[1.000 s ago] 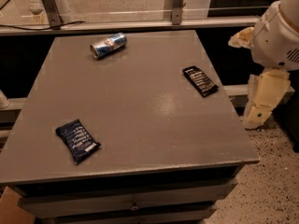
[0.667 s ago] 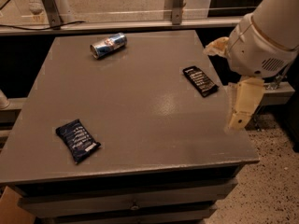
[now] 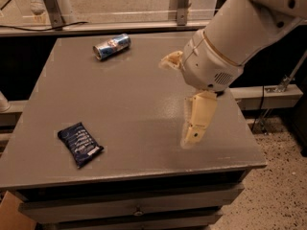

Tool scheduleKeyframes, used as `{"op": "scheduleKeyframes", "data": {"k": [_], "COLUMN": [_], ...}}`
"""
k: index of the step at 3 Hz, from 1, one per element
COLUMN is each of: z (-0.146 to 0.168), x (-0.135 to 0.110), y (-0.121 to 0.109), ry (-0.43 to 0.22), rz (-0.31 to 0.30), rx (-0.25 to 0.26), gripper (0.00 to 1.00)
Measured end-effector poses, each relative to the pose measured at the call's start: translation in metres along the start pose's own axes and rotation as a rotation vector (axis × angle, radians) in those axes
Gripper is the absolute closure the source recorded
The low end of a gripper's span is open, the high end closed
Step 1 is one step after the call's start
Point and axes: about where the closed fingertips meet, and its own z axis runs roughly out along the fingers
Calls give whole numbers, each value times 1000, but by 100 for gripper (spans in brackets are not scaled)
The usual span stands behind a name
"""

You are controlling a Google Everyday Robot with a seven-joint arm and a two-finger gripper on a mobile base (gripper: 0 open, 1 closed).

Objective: Move rxbar blueberry near redbull can

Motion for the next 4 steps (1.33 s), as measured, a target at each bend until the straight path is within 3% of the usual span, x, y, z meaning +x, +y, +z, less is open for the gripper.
{"op": "scheduleKeyframes", "data": {"k": [1,2,3,4], "z": [0,15,50,83], "x": [0,-6,-35,-68], "y": [0,-8,-30,-47], "ry": [0,-83,-231,-382], "rz": [0,22,37,66], "rx": [0,22,38,19], "gripper": [0,0,0,0]}}
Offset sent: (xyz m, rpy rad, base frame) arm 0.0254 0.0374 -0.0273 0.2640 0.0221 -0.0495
